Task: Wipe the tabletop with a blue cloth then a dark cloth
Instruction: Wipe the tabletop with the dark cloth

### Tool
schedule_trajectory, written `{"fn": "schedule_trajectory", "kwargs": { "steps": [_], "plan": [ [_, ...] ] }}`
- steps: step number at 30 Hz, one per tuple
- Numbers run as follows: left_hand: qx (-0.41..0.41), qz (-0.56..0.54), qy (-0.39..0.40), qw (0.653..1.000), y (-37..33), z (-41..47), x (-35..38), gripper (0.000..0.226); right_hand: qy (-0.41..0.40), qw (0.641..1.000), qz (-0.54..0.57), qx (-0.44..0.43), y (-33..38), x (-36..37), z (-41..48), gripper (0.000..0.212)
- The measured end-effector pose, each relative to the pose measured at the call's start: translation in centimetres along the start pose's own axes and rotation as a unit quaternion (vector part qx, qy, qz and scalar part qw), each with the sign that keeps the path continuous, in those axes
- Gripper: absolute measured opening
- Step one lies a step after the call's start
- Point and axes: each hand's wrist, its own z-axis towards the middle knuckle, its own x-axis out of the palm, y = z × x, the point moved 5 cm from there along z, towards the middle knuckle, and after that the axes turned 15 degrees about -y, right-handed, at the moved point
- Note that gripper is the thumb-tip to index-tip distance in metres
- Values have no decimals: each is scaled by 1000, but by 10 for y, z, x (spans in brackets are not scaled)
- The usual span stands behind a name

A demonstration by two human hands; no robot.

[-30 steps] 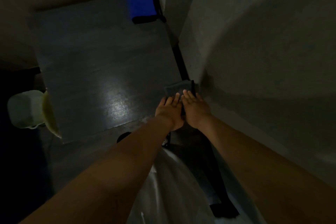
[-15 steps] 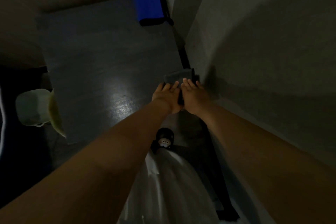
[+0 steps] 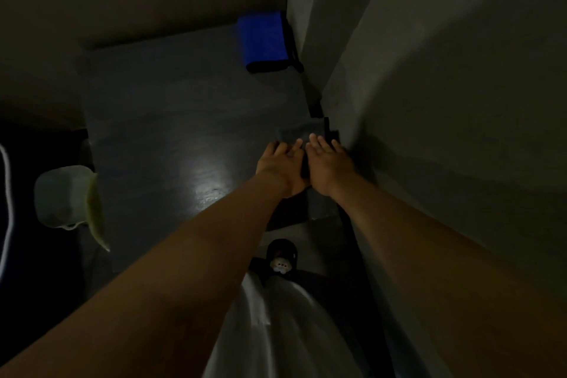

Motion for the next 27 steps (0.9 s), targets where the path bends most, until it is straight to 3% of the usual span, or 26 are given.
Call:
{"fn": "schedule_trajectory", "kwargs": {
  "steps": [27],
  "plan": [
    [-27,-37,-82,996,64,67,-41,81,-43,999,16,7,16,-55,94,73]
  ]
}}
